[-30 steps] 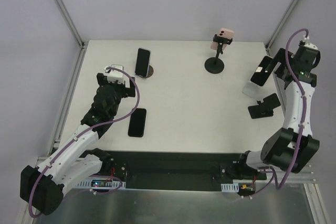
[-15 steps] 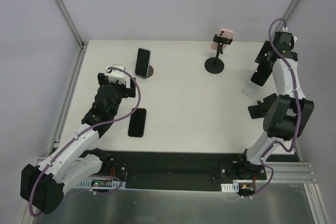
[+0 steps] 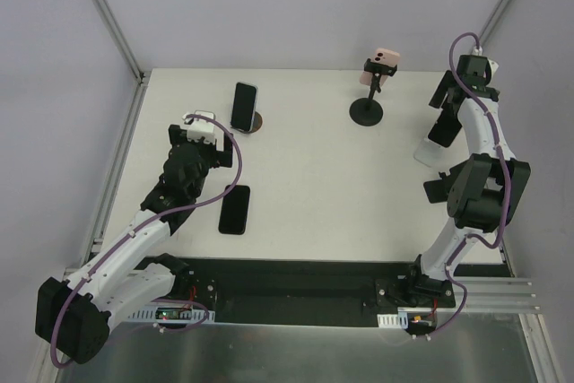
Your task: Remove the phone from the phone stand
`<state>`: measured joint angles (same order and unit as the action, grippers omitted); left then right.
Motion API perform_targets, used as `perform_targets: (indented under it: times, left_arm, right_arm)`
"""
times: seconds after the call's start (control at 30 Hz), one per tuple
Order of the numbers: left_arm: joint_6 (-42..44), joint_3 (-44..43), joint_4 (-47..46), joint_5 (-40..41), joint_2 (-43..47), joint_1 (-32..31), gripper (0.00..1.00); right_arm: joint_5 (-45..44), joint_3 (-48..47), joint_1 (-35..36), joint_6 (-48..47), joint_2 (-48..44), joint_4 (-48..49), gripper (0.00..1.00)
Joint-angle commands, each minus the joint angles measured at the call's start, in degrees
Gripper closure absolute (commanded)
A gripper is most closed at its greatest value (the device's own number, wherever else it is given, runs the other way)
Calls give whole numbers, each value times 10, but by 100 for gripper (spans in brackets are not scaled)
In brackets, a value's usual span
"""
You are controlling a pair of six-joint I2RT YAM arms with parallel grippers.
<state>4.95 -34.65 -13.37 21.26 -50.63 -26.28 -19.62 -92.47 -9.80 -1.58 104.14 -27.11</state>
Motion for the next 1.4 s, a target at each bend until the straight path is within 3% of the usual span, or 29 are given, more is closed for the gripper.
perform_targets:
  times: [0.0, 0.23, 0.77, 1.17, 1.27, 1.37]
  left_arm:
    - [4, -8, -9, -4, -2, -2, 1]
    - [5, -8, -9, -5, -6, -2, 1]
    - [7, -9, -8, -11, -9, -2, 1]
    - [1, -14, -2, -19, -12, -2, 1]
    - [-4, -16, 1, -21, -15, -2, 1]
    - [-6, -17, 3, -25, -16, -2, 1]
  right_arm:
    - [-9, -20, 2, 13, 9, 19, 4]
    - [-45, -25, 3, 14, 26, 10, 4]
    - [-26, -11, 2, 7, 43, 29, 1]
    - [5, 33, -10, 1, 19, 58, 27]
    - [14, 40, -13, -2, 12, 64, 36]
    - [17, 43, -13, -9, 2, 65, 51]
